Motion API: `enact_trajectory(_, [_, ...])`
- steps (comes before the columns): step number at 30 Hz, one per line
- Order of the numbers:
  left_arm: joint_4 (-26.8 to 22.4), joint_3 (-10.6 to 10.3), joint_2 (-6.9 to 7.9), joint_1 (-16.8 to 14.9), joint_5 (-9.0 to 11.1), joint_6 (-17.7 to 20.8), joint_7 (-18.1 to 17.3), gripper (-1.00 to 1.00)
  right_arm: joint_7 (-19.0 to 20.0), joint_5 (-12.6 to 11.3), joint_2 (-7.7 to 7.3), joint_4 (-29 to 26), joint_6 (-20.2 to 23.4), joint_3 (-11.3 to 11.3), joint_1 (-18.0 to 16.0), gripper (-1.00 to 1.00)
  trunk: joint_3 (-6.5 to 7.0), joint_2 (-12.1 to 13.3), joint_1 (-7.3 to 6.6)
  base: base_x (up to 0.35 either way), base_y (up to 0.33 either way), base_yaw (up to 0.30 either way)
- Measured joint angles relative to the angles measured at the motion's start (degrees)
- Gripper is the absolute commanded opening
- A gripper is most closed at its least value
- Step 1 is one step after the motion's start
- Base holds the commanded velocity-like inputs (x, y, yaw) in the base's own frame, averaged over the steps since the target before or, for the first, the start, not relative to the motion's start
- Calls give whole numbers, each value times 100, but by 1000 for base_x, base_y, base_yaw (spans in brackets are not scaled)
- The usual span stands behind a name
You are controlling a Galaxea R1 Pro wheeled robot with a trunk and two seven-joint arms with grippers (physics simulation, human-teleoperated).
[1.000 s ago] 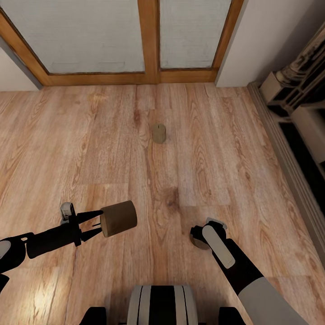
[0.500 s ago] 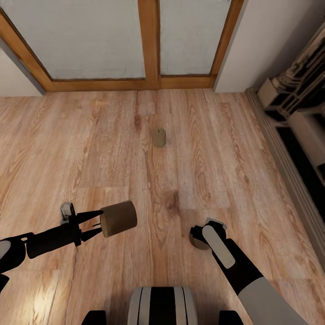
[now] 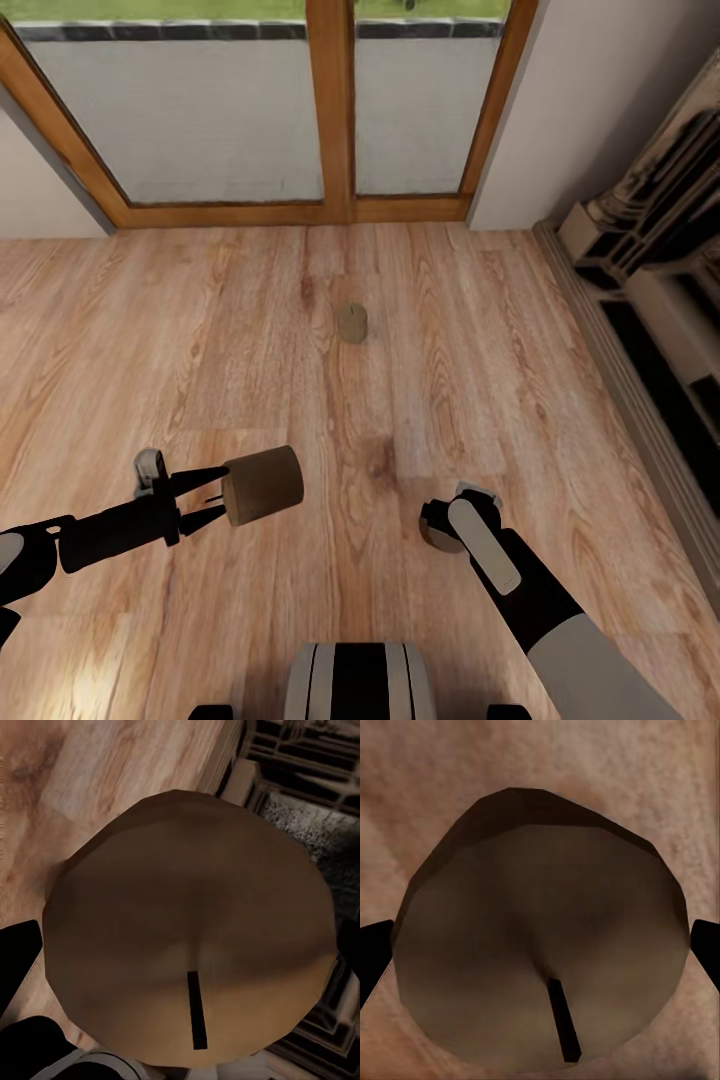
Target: Place each of the two pumpkins and all three candles from the living room inside a cabinet in the living room (use any cabinet), then make sure every cabinet is closed, and position the cauldron so it is next to a table in the living room.
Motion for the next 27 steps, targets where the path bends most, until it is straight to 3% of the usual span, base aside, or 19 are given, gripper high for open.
enact_trajectory(5, [30,16,9,0,-176,-3,36,-100,0,-11,-2,-10,-1,0,-1,-100,111,7,-13,0,0,0])
enact_trajectory(7, [43,26,10,-8,-472,-3,45,-100,-3,-6,0,-55,-3,1,-2,-100,155,9,-18,0,0,0])
enact_trajectory(9, [38,28,16,-13,-608,-4,46,-100,-6,-1,3,-62,-1,5,-1,-100,200,12,-23,0,0,0])
enact_trajectory(11, [20,28,190,-18,-811,-3,47,-100,-28,-3,6,-78,6,8,-2,-100,244,15,-28,0,0,0])
enact_trajectory(14, [50,19,395,-27,-865,-9,113,-100,-47,-13,6,-92,45,14,-1,-100,310,19,-36,0,0,0])
enact_trajectory(16, [59,15,469,-39,-922,-3,338,-100,-32,-24,7,-89,68,17,-1,-100,355,22,-41,0,0,0])
enact_trajectory(18, [68,14,495,-57,-946,-3,764,-100,-18,-27,7,-89,75,18,-1,-100,399,24,-46,0,0,0])
enact_trajectory(21, [79,-5,506,-65,-1031,6,1808,-100,-15,-17,5,-109,77,18,-5,-100,466,28,-54,0,0,0])
enact_trajectory(22, [79,-10,505,-66,-1071,10,1998,-100,-15,-21,5,-112,78,18,-4,-100,488,30,-56,0,0,0])
enact_trajectory(23, [72,-47,479,-70,-945,-95,2806,-100,-40,-18,7,-198,63,25,-2,-100,511,31,-60,0,0,0])
enact_trajectory(24, [87,-40,463,-65,-1767,43,3433,-100,-57,-14,7,-319,58,27,-2,-100,532,32,-62,0,0,0])
enact_trajectory(25, [90,-32,447,-66,-2102,82,3605,-100,-67,-20,7,-409,56,31,-1,-100,554,34,-64,0,0,0])
enact_trajectory(26, [79,-38,415,-65,-1913,-45,3590,-100,-74,-23,7,-486,49,35,-1,-100,577,35,-67,0,0,0])
enact_trajectory(27, [81,-64,329,-61,-2018,-71,3679,-100,-79,-28,11,-560,33,44,-1,-100,599,36,-70,0,0,0])
